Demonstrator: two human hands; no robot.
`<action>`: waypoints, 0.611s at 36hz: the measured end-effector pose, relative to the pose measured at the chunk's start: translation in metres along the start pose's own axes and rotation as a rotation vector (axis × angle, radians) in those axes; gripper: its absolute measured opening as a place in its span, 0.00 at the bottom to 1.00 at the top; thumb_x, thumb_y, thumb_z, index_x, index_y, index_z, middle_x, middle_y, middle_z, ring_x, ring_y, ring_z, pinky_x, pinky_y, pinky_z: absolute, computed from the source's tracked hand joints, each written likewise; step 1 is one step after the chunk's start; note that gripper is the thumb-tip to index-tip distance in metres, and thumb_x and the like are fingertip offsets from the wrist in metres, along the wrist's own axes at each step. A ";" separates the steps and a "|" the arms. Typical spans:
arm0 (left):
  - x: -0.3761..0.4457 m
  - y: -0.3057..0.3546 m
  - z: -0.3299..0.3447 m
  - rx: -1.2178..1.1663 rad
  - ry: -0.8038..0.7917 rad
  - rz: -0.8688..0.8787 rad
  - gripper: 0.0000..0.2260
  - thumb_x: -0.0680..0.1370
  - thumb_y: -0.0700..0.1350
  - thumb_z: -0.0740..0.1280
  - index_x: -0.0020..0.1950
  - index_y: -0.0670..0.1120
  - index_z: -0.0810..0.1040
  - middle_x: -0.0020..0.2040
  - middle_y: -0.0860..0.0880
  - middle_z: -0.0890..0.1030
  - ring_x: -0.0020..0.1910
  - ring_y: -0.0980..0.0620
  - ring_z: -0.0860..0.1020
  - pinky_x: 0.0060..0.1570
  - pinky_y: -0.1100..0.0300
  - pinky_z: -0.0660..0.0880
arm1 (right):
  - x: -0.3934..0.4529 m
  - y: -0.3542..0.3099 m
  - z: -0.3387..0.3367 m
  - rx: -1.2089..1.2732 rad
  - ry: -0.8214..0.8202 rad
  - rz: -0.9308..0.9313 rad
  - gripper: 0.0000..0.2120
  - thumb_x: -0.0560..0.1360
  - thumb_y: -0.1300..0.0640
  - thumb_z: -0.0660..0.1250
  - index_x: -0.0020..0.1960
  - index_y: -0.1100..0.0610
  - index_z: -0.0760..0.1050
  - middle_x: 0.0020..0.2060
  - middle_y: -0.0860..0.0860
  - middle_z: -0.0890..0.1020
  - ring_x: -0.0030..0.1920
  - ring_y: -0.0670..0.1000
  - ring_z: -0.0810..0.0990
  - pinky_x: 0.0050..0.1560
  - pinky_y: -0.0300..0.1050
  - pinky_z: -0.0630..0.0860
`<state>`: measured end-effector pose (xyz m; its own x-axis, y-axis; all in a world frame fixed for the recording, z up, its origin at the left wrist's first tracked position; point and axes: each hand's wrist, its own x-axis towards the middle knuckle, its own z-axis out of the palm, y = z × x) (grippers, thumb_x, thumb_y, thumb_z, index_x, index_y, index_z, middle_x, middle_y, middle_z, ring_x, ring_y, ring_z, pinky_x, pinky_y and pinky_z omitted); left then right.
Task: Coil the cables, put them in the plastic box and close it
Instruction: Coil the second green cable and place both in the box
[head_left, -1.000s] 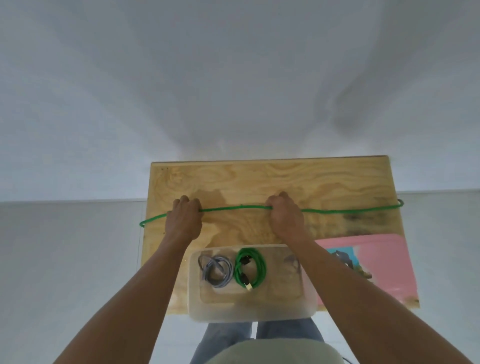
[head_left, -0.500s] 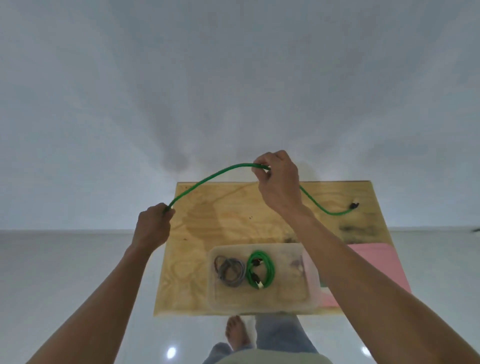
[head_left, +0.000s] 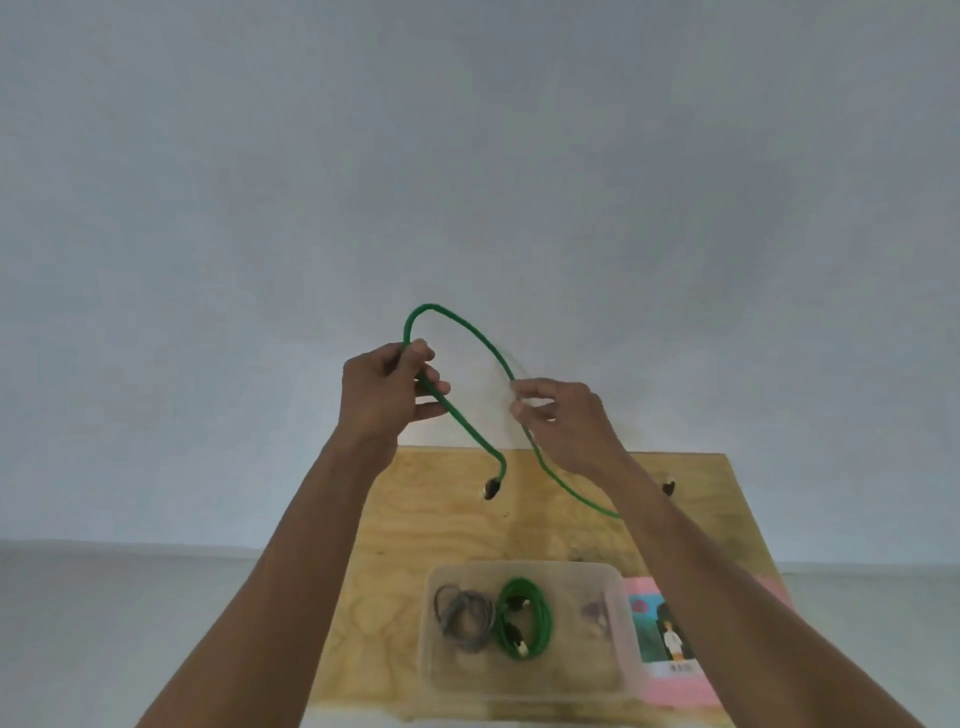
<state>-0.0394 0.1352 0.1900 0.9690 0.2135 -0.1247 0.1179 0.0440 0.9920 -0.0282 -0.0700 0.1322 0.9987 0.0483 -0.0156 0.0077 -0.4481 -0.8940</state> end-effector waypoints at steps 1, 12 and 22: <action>-0.002 0.007 0.008 -0.041 -0.001 -0.010 0.10 0.83 0.44 0.65 0.51 0.38 0.80 0.35 0.45 0.79 0.36 0.49 0.83 0.36 0.55 0.82 | -0.004 -0.005 -0.002 0.043 -0.057 0.001 0.12 0.78 0.51 0.69 0.60 0.51 0.81 0.57 0.45 0.84 0.48 0.46 0.85 0.50 0.43 0.82; 0.009 0.043 0.058 -0.402 0.131 -0.107 0.09 0.82 0.45 0.66 0.48 0.39 0.80 0.33 0.48 0.80 0.33 0.51 0.82 0.33 0.58 0.81 | -0.041 0.006 -0.056 0.276 -0.369 -0.014 0.10 0.78 0.60 0.69 0.59 0.59 0.80 0.46 0.53 0.86 0.49 0.49 0.85 0.53 0.48 0.79; -0.021 0.021 0.109 0.115 -0.201 -0.063 0.20 0.80 0.57 0.66 0.54 0.40 0.83 0.50 0.42 0.86 0.51 0.47 0.85 0.49 0.50 0.81 | -0.016 -0.013 -0.086 0.324 -0.019 -0.103 0.03 0.74 0.60 0.74 0.48 0.57 0.84 0.38 0.52 0.87 0.39 0.49 0.86 0.42 0.45 0.84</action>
<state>-0.0337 0.0255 0.2156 0.9814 0.0146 -0.1914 0.1919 -0.0632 0.9794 -0.0398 -0.1419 0.1831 0.9925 0.0961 0.0762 0.0887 -0.1335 -0.9871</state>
